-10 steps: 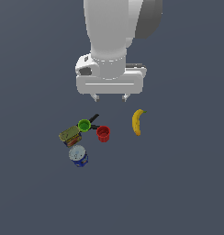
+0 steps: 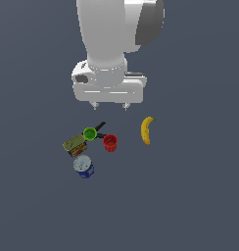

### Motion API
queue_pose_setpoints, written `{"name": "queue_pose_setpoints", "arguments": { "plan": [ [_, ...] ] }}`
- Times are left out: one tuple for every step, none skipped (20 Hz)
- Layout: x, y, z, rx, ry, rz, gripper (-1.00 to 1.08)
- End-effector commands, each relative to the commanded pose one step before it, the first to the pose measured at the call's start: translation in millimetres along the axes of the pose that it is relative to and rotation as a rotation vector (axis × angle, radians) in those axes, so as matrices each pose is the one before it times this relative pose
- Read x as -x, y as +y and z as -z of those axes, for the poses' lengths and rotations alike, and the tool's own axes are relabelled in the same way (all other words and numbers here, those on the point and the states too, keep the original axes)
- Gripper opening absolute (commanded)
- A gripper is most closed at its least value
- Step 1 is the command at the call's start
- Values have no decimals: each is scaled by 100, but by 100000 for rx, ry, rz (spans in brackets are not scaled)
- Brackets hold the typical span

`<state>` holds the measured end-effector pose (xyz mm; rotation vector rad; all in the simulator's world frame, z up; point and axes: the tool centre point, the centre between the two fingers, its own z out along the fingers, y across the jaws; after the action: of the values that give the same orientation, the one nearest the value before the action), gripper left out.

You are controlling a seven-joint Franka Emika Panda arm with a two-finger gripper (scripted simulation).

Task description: Pick up a designated object from a clutter of objects.

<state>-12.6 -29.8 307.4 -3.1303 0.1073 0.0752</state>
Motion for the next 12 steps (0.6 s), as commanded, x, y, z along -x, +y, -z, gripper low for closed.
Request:
{"name": "queue_pose_setpoints", "arguments": {
  "plan": [
    [61, 437, -48, 393, -470, -637, 100],
    [7, -47, 25, -2, 19, 137, 100],
    [-13, -37, -4, -64, 73, 7, 100],
    [-45, 9, -69, -76, 57, -230, 100],
    [-67, 79, -125, -98, 50, -495, 100],
    [-93, 148, -185, -118, 43, -768, 100],
    [-119, 207, -245, -139, 40, -1023, 100],
    [-144, 258, -300, -162, 45, -1258, 100],
    [-168, 291, -346, -189, 61, -1448, 100],
    [-192, 320, -393, -218, 83, -1634, 100],
    [-216, 356, -443, -242, 100, -1838, 100],
    [-241, 406, -498, -255, 110, -2073, 100]
  ]
}}
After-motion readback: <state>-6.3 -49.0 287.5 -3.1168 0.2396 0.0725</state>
